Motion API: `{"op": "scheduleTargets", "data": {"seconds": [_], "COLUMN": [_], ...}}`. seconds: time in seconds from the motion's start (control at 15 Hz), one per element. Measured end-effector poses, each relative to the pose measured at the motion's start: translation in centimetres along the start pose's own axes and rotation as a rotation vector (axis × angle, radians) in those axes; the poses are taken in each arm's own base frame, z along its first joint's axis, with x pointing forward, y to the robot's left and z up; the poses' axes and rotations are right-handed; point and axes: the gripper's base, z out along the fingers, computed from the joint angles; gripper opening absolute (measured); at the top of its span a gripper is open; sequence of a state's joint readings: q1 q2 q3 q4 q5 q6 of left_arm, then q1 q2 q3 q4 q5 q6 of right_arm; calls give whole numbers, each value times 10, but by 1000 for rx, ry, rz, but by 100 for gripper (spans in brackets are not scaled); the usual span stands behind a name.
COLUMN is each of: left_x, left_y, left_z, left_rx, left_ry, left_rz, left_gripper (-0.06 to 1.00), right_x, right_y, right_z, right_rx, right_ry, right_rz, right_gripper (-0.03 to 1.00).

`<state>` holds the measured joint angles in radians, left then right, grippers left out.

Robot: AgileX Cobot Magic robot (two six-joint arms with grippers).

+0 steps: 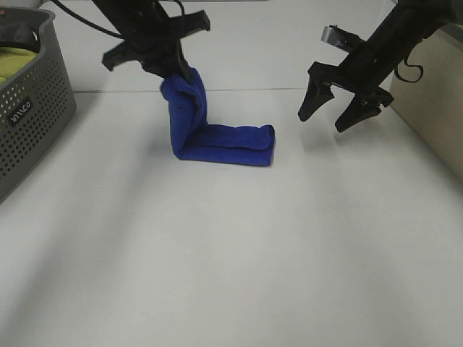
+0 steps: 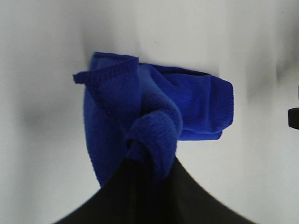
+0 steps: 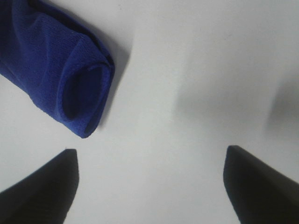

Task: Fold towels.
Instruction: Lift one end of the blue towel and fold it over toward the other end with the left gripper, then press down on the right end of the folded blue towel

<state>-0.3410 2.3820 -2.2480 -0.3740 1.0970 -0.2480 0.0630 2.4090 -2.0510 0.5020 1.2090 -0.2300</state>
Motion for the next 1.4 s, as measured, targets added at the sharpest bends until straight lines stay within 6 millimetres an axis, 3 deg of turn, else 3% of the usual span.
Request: {"op": "scheduleTargets", "data": {"seconds": [0.07,0.33,0.47,0.53,0.6,0.87,1.0,1.2,1.33,1.4], "left_x": [4,23,24,23,21,18,5,-26,-42,-48], "left_y": [-7,-27,-25,-25,-30,-41,-41,-11,16,27], "left_z": [22,72,82,84,83,81,70,40,21,12], "left_rx": [31,85,85,92,151,285,333,314,282,277], "left_ry": [-1,9,7,-9,-23,-35,-98,-186,-225,-241], "left_rz": [-9,-69,-126,-153,-207,-268,-252,-181,-184,-199], "left_gripper": [9,10,19,30,49,56,56,56,56,56], "right_x": [0,0,0,0,0,-1,-3,-6,-5,-2], "right_y": [0,0,1,1,2,5,15,43,75,94], "right_z": [0,0,0,0,0,0,-14,-43,-40,-28], "right_rx": [-2,-5,-6,-6,-20,-50,-92,-207,-307,-346], "right_ry": [0,-1,-1,-1,-5,-12,-49,-127,-133,-110], "right_rz": [4,5,7,7,14,26,8,-3,-43,-79], "right_gripper": [82,82,82,82,82,82,82,82,82,82]}}
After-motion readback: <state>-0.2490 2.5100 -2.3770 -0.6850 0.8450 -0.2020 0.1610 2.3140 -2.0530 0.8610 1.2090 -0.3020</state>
